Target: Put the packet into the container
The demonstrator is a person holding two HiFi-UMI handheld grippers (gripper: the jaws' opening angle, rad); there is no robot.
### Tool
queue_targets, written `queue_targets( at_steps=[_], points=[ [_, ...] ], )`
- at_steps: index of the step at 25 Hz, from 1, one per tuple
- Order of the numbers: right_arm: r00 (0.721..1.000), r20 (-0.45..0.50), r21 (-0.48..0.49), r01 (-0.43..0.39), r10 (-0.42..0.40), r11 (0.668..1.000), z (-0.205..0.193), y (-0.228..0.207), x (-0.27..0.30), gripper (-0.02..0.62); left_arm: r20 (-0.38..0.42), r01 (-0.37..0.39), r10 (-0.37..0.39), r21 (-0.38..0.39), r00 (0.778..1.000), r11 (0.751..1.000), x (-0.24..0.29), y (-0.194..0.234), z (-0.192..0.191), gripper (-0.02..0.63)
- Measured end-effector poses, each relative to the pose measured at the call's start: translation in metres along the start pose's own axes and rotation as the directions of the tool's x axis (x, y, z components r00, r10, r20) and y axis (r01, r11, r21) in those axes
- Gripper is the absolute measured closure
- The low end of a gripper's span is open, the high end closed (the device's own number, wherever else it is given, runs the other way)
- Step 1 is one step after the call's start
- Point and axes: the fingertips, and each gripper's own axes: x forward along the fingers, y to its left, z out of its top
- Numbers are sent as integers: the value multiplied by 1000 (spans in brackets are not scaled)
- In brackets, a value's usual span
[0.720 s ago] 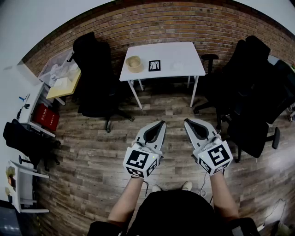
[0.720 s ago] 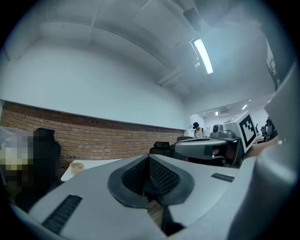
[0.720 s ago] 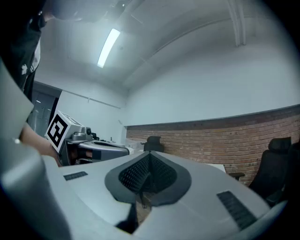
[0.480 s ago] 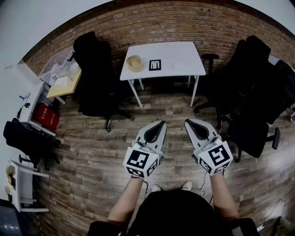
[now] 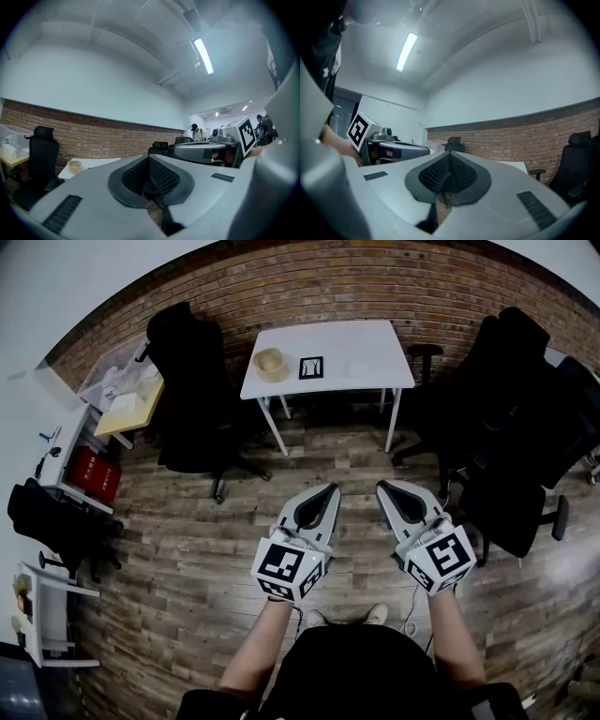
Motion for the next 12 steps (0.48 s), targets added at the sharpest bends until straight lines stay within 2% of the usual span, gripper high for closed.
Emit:
queue_targets(
  at_steps=[12],
  points=[
    [999,-25,-5,-32,32,999,-13,-37,-39,589,-9,-28,28,0,1000,1000,31,-43,-5,598]
  ],
)
